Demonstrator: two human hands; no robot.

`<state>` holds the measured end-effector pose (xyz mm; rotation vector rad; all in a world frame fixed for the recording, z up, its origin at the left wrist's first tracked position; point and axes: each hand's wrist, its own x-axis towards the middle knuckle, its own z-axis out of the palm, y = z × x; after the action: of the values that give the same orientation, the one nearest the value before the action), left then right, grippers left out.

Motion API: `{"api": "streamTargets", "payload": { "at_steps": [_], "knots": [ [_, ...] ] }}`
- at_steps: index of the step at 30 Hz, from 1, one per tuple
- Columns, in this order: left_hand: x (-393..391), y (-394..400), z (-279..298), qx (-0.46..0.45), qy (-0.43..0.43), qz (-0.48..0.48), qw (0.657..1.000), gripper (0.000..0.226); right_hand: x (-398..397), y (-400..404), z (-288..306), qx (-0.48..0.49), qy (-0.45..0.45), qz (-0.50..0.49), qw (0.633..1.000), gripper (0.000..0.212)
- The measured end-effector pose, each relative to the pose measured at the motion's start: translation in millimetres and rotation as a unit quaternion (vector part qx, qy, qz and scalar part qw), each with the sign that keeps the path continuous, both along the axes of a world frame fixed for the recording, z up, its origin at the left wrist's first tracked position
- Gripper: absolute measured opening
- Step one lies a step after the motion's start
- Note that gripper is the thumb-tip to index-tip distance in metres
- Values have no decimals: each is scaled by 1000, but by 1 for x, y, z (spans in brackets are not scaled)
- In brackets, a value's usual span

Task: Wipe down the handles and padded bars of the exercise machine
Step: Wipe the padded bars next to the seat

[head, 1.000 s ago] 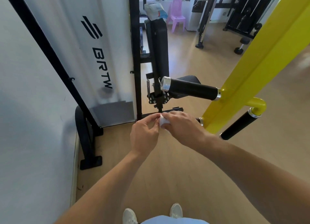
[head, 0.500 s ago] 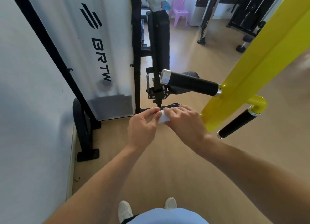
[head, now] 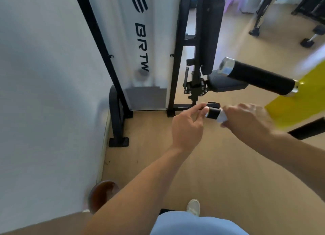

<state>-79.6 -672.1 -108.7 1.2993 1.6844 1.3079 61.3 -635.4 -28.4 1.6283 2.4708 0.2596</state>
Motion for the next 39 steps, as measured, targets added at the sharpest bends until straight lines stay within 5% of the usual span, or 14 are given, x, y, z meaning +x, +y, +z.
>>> {"api": "streamTargets", "payload": {
  "at_steps": [5,9,14,19,23,26,29,31,39],
  "knots": [
    [-6,5,-8,11,16,17,1000,27,-18,4,-14,-21,122,46,991,26],
    [-2,11,-8,5,5,13,1000,23,8,1,6,-13,-77,-5,997,17],
    [-2,13,-3,5,-8,-21,1000,21,27,-6,8,42,-203,26,978,17],
    [-3,16,-2,-10,-83,2,997,20,15,0,-1,47,-47,48,997,13],
    [-8,18,-2,-2,-58,3,998,17,-7,10,-29,24,106,54,993,26],
    [-13,18,-1,0,-47,-2,999,17,-2,9,-34,45,60,38,996,34],
    [-12,20,0,-5,-57,-1,998,18,17,4,-28,-32,-60,-20,997,82],
    [-11,20,1,2,-56,5,998,19,22,-2,-16,-83,-67,-19,994,96],
    [-13,20,0,15,-43,-16,999,18,-3,3,-33,-42,226,75,970,47]
  ]
}}
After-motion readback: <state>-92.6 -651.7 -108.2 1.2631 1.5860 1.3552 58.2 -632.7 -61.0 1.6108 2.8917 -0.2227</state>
